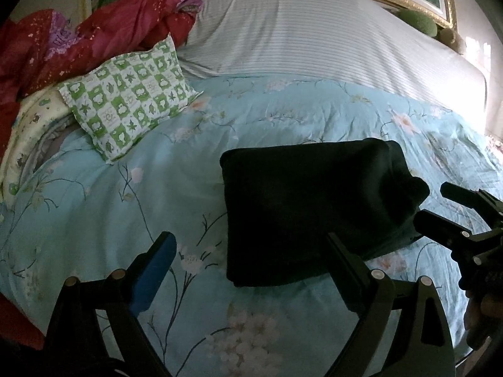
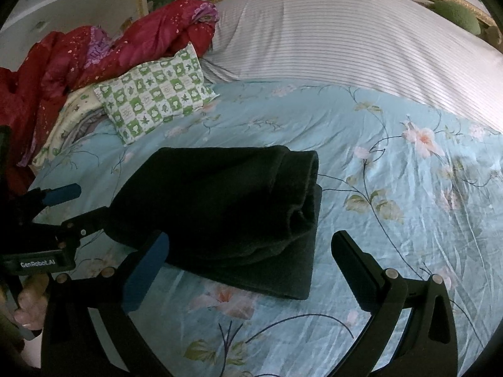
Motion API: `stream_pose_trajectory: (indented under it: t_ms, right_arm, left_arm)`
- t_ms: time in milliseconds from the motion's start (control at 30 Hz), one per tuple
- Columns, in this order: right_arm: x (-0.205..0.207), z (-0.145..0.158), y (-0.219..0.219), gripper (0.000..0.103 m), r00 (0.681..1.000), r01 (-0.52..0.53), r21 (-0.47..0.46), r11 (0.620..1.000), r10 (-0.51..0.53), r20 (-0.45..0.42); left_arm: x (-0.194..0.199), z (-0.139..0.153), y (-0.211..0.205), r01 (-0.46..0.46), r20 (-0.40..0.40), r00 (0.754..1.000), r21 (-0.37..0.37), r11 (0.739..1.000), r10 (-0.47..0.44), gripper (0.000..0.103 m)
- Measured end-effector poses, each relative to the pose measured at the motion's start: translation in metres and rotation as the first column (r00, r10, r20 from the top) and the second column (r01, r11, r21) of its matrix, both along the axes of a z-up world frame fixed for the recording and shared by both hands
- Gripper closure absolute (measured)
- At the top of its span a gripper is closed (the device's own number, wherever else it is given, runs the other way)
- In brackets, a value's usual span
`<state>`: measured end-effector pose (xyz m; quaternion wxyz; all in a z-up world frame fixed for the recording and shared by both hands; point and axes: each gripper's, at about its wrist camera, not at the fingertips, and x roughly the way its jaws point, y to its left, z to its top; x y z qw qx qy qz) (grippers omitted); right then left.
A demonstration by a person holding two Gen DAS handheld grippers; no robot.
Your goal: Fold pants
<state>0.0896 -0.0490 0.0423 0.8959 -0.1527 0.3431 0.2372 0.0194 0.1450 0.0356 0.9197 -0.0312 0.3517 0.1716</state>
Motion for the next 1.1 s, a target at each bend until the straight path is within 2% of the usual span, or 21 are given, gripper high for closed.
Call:
stream_pose_trajectory:
  t_ms: [467,567,1100]
  right_arm:
    - [0.000,0.005,0.004,0.000,1.000,-0.004,0.005,1.000,0.004,-0.002]
    - [0.001,0.005,0.004,0.000,1.000,-0.006,0.010,1.000,0.006,0.000]
    - [0.001,0.009,0.006,0.000,1.000,-0.008,0.019,1.000,0.008,0.005]
  left_arm:
    - [0.015,0.001,0.003,0.018,-0.042,0.999,-0.022,1.000,-0.019,0.010]
    - [0.016,0.003,0.001,0.018,-0.043,0.999,-0.005,1.000,-0.018,0.010]
    - [0.017,0.004,0.001,0.023,-0.045,0.999,-0.013,1.000,-0.024,0.010]
